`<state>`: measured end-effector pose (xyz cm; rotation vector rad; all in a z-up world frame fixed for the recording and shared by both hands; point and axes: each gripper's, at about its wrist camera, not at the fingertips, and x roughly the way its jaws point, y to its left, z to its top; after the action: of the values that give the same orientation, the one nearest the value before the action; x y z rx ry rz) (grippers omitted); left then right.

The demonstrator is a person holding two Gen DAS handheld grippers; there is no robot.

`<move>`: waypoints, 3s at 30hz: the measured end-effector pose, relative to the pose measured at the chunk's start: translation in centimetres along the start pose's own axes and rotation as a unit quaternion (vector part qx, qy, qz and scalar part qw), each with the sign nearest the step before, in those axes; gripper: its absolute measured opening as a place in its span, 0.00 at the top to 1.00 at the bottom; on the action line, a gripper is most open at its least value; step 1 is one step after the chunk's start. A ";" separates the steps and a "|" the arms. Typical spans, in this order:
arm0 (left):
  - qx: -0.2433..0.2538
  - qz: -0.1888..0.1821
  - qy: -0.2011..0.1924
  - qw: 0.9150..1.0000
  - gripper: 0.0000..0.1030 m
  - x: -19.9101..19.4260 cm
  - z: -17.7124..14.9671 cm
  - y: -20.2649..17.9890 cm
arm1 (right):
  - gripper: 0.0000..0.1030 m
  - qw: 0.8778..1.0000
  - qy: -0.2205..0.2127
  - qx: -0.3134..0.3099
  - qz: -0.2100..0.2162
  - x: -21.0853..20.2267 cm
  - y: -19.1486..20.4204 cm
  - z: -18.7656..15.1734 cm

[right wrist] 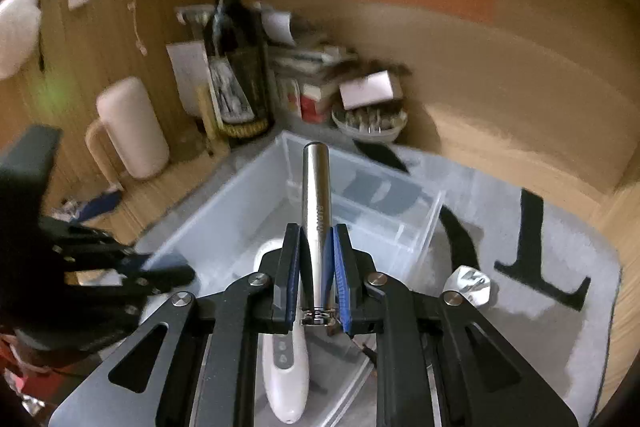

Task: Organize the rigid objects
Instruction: 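Carry the silver pen into the box beside the white device and release, then reach the right tool to the keys and grasp them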

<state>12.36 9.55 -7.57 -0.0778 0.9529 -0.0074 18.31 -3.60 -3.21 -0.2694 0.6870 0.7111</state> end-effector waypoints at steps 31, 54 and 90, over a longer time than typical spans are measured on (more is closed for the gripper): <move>0.001 0.004 0.003 1.000 0.92 0.1 0.2 -0.2 | 0.65 0.998 0.060 -0.018 0.007 1.7 -0.3 -1.1; 0.002 0.008 0.006 1.000 0.92 0.1 0.2 -0.1 | 0.43 0.996 -0.015 0.056 -0.068 -5.2 -7.4 -2.5; 0.003 0.010 0.006 1.000 0.92 0.1 0.2 -0.3 | 0.79 0.994 0.081 0.046 -0.065 -1.7 -6.6 -11.5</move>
<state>12.59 9.28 -7.53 -0.0628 0.9657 0.0081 16.23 -14.44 -10.73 -0.2864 0.8472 0.5359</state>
